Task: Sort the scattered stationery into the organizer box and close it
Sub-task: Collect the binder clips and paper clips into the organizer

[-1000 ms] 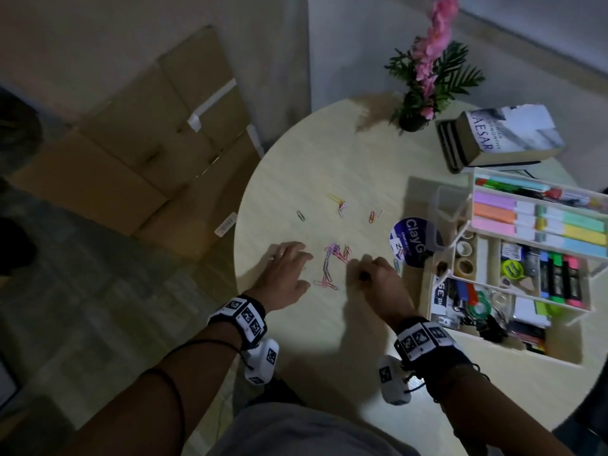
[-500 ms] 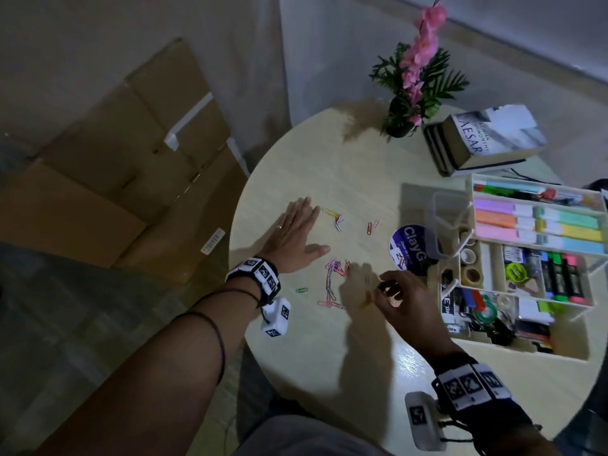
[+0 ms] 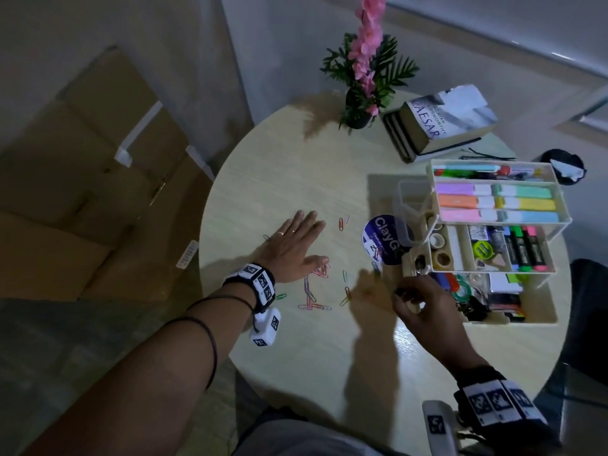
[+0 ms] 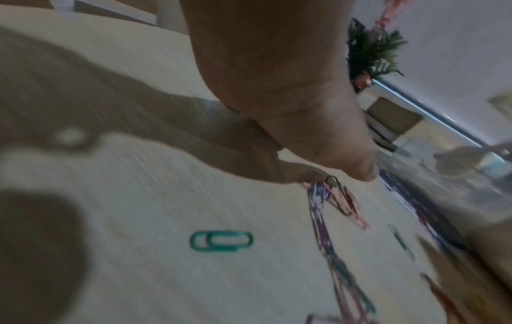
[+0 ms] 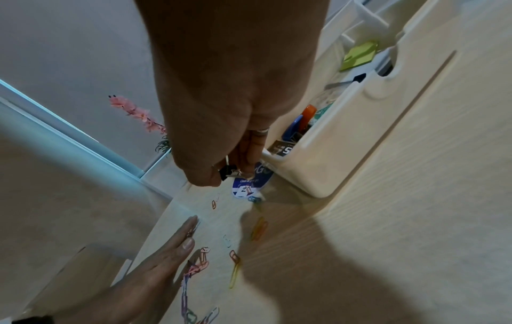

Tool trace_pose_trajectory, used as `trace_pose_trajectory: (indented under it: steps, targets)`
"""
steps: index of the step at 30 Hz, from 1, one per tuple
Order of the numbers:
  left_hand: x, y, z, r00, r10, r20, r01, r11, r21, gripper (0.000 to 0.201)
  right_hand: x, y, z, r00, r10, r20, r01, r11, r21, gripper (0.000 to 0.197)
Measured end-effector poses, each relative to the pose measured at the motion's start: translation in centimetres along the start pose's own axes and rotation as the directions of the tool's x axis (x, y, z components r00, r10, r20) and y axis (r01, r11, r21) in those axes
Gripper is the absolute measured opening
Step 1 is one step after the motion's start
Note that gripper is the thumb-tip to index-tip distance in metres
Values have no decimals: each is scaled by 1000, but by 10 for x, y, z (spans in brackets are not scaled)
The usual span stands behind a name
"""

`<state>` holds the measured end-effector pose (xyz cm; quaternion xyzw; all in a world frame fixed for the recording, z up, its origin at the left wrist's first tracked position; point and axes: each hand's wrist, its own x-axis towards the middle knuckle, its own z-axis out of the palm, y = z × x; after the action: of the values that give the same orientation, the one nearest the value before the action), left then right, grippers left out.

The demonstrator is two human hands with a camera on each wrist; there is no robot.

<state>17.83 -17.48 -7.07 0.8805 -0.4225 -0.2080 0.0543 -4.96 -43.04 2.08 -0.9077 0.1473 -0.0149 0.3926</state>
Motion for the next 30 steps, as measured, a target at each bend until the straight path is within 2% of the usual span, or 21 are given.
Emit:
trace_pose_trajectory:
  steps: [4,8,11,14,18,22,27,30]
  targets:
    - [-16,11,7,990,138,-5,-138,988,65,89,0,1,-3,1000,-4,10,4,1000,26,18]
    - [-31,22,7,971,237,34,-239,970,51,84,-3,2,-13,1000,14,-5,-14,996,85,18]
    - [-39,39,1,974,219,-50,-217,975,45,75,-7,15,-30,999,20,-27,-18,998,63,16]
    - [-37,67,-6,972,195,-128,-206,975,-79,69,-13,32,-56,995,92,-38,-92,996,16,13]
    - [-26,114,-17,923,276,-269,-317,940,-125,57,-19,64,-90,987,162,-3,-162,986,-47,17]
    - [-21,166,-24,889,325,-323,-397,899,-187,50,-15,92,-111,971,233,53,-225,967,-119,18]
    - [-15,193,-11,896,305,-322,-393,882,-259,44,-8,97,-111,956,218,196,-154,942,-297,9]
    - [-21,190,-9,894,259,-366,-372,883,-286,41,-8,91,-110,960,184,211,-104,934,-341,8]
